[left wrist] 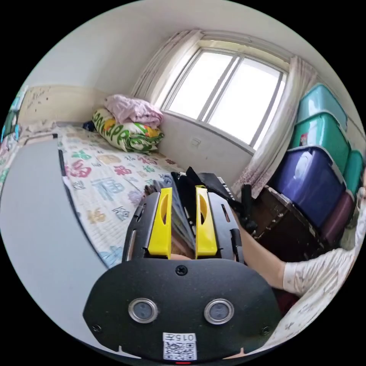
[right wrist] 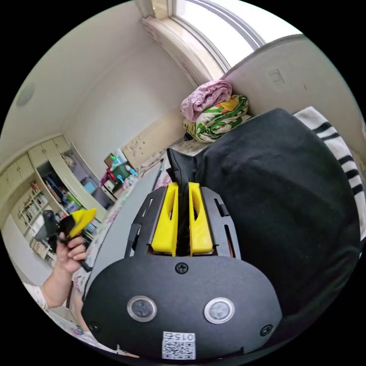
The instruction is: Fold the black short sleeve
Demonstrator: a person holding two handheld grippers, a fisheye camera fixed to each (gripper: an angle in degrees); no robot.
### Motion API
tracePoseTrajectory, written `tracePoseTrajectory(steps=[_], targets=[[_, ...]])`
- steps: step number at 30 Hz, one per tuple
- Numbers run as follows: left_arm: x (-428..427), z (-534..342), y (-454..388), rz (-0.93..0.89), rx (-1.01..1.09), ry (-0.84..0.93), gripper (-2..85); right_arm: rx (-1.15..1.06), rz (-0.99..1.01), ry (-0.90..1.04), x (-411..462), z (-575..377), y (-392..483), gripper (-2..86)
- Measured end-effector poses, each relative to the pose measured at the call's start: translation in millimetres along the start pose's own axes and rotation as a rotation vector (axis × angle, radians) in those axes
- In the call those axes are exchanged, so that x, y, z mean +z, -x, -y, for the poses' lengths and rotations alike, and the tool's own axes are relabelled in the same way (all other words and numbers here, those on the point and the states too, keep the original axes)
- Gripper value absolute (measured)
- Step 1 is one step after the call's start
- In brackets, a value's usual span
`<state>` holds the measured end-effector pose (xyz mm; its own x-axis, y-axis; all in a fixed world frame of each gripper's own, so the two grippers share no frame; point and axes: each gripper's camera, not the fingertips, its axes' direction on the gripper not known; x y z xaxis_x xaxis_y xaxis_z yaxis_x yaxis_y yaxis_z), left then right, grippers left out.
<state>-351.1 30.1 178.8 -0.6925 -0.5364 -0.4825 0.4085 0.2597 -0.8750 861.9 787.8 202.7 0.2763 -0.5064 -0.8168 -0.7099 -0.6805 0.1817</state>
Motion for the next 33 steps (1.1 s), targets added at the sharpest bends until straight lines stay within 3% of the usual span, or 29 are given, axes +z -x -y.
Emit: tracePoseTrajectory(steps=[4,10,12,17,20,26,30,33], targets=[[139.0,53.1,49.3,-0.041,-0.141,0.083,13.9,-0.012,0.043,-0.05,-48.0,1.3,31.4,5.3],[220.9,88.4,99.2,-0.173,-0.242,0.009,14.9,-0.009,0.078,-0.083,-100.0,1.0,70.9,5.4],[237.3,91.7,104.0,-0.14,-0.243,0.035,14.2,-0.016,0.082,-0.089,-113.2,-0.2,83.2,5.4],[259.1,95.7,116.9,-0.199,-0.213,0.031,7.0,-0.067,0.042,-0.116,-145.3,-8.2,122.2,6.9],[264.8,97.2,123.3,-0.208,-0.193,0.051,2.2,-0.187,-0.014,-0.173,-174.8,-12.0,162.5,12.7],[268.8,93.3,114.1,-0.3,-0.108,0.061,0.1,-0.265,-0.131,-0.046,-184.7,14.6,215.8,15.0],[266.2,76.2,100.3,-0.32,-0.056,0.071,-0.1,-0.16,-0.141,-0.011,-192.5,20.2,215.4,12.4],[258.0,63.5,95.3,-0.309,-0.042,0.071,-0.2,-0.066,-0.105,-0.011,-203.1,10.7,207.1,4.7]])
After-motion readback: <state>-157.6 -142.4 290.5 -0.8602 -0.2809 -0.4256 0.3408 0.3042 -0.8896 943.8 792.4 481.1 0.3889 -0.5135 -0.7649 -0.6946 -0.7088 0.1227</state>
